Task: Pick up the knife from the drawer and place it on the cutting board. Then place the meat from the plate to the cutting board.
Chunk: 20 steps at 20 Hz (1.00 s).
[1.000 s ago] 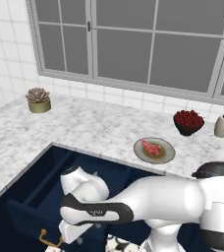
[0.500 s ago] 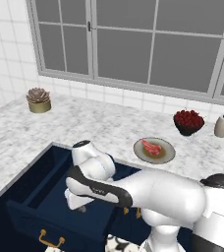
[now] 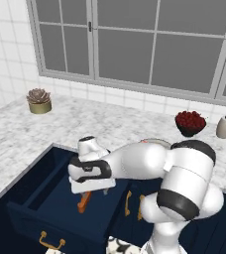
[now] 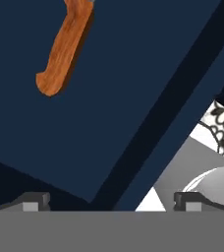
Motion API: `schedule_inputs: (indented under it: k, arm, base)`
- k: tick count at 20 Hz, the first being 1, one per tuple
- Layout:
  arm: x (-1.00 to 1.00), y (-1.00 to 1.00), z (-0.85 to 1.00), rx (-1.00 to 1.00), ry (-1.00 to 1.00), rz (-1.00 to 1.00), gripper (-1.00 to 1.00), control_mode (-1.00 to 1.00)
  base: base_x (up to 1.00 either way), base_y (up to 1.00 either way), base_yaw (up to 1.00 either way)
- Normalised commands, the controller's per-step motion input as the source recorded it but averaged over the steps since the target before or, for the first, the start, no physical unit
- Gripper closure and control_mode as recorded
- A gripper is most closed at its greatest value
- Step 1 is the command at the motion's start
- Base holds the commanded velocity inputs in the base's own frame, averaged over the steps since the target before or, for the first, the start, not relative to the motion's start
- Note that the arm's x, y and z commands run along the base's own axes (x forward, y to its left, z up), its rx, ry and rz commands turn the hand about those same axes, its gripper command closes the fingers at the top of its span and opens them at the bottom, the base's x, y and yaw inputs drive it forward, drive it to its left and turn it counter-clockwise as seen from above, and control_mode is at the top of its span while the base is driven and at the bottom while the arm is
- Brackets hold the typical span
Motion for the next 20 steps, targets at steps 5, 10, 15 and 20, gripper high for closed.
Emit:
schedule_inputs:
  k: [5, 10, 15, 20]
  arm:
    - [0.40, 0.13, -0.72, -0.06, -0.08, -0.12, -1.00, -1.00]
    - [0.17, 0.03, -0.39, -0.02, -0.09, -0.13, -1.00, -1.00]
    - [0.19, 0.14, -0.32, -0.01, -0.10, -0.11, -1.00, -1.00]
    - [0.27, 0.24, -0.27, 0.00, -0.13, -0.03, -1.00, -1.00]
  base:
    - [0.00, 0.00, 0.00]
    - [0.00, 0.00, 0.00]
    - [0.00, 0.00, 0.00]
    - [0.00, 0.00, 0.00]
